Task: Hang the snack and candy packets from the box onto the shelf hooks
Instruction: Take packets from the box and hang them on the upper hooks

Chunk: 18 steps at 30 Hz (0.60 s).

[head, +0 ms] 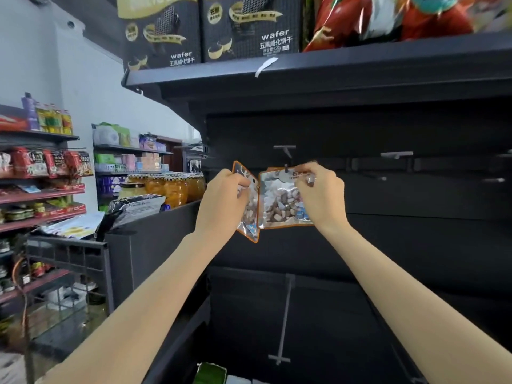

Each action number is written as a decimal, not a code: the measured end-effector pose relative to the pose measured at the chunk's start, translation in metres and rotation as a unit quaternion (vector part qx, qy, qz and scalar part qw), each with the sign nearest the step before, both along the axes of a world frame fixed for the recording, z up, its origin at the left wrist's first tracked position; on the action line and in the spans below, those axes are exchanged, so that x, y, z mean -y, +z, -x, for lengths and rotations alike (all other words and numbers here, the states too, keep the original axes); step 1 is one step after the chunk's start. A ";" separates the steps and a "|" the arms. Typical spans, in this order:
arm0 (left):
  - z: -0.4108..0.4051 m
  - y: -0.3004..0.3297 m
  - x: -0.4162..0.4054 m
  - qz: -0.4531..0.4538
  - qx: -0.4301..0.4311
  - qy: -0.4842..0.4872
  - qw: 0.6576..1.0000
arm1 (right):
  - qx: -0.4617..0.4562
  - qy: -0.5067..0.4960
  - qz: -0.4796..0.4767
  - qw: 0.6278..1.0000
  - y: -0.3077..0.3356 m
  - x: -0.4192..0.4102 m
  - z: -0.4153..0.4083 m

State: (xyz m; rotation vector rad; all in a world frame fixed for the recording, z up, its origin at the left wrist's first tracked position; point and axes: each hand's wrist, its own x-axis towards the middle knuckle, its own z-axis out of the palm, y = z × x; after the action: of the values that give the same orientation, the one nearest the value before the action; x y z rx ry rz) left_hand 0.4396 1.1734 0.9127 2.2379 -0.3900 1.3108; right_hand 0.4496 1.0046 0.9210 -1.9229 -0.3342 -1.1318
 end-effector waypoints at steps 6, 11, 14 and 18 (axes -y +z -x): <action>-0.013 -0.006 -0.007 -0.003 -0.024 0.018 1.000 | -0.059 -0.027 0.045 0.997 -0.001 0.006 -0.043; -0.020 -0.006 -0.012 0.039 -0.038 -0.015 0.998 | -0.162 -0.044 0.079 0.983 -0.001 0.009 -0.079; -0.021 -0.005 -0.011 0.054 -0.039 -0.044 0.997 | -0.210 -0.040 0.102 0.972 0.000 0.009 -0.091; -0.019 -0.004 -0.010 0.069 -0.048 -0.105 0.991 | -0.258 -0.058 0.122 0.957 0.000 0.009 -0.101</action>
State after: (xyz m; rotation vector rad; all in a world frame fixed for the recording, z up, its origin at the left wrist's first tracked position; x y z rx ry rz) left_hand 0.4588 1.1838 0.9087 2.0730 -0.4699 1.0844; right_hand 0.5503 0.9956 0.9209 -2.3975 -0.0727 -0.6384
